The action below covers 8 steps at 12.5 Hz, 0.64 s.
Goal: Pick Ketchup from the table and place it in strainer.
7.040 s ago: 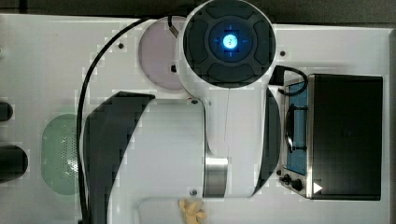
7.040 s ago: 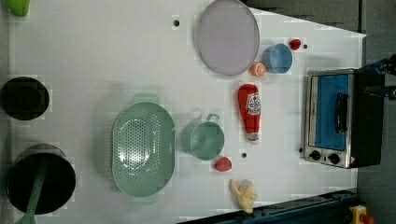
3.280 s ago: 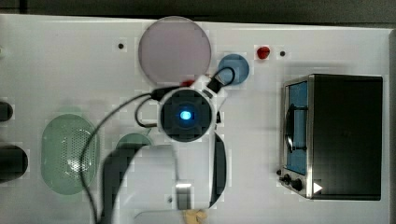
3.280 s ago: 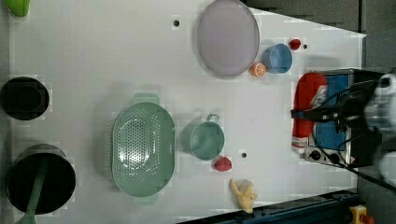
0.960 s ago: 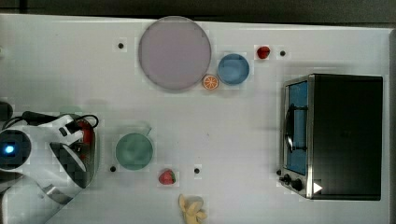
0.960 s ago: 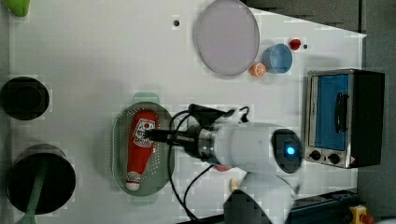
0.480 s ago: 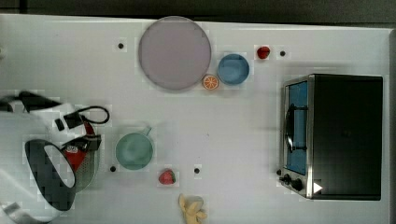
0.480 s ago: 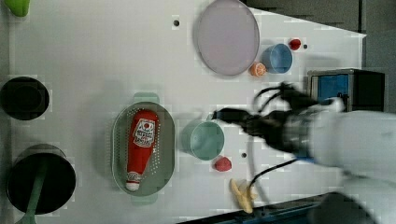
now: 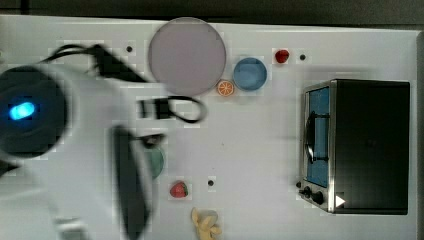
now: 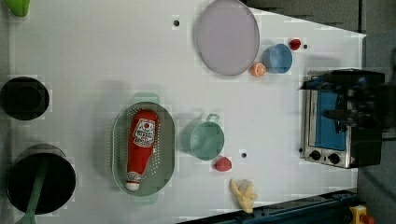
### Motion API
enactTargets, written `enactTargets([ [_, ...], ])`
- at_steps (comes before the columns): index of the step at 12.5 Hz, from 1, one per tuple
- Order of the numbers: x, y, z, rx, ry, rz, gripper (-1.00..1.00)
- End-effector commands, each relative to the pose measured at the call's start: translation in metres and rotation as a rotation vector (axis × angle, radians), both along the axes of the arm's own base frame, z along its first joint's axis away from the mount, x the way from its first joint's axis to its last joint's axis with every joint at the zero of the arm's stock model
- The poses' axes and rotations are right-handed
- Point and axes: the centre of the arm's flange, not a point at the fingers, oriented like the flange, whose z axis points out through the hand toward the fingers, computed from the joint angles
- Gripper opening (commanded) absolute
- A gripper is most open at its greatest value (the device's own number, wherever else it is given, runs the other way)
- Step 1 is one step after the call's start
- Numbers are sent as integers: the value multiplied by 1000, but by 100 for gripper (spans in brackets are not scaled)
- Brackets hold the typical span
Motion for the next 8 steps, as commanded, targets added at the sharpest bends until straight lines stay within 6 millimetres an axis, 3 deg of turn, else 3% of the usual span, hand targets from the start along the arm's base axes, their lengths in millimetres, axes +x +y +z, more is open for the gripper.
enactTargets([
  [1,6,-71,28,6,72,-63,100],
  [3,12,-113,49,18,52,-78,100],
  [5,19,-149,49,-10,49,-101,100],
  [8,23,-166,42,-16,63,-129,100],
])
